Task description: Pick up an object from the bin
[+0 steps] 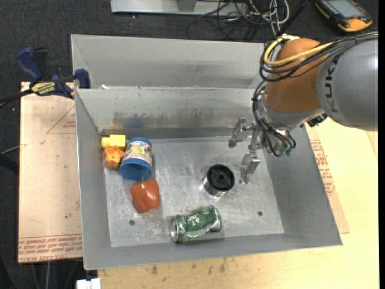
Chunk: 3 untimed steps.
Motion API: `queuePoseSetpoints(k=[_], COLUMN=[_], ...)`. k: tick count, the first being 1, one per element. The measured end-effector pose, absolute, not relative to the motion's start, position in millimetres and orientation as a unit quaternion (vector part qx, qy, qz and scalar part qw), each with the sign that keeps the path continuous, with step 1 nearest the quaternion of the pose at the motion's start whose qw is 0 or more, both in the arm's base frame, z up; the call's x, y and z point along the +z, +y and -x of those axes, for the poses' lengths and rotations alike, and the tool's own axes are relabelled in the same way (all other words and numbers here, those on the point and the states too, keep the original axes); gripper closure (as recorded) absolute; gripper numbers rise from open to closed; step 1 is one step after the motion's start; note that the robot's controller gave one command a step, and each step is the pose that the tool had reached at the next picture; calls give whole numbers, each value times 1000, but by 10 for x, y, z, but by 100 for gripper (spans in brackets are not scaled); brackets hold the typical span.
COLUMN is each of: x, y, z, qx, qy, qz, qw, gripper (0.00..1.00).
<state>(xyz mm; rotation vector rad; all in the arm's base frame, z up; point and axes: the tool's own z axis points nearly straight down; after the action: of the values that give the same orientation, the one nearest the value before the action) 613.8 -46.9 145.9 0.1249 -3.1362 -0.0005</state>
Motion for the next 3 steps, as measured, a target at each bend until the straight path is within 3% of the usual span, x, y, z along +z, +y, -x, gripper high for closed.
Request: queuePoseSetpoints(k=[1,2,3], x=[987,738,738], y=[-235,54,54], z=[-5873,-5961,-5961], qx=[-1,1,1], qy=[-998,-999,-999], qz=[-69,-54,-54], qw=[-4,-2,-2], gripper=[0,100,100])
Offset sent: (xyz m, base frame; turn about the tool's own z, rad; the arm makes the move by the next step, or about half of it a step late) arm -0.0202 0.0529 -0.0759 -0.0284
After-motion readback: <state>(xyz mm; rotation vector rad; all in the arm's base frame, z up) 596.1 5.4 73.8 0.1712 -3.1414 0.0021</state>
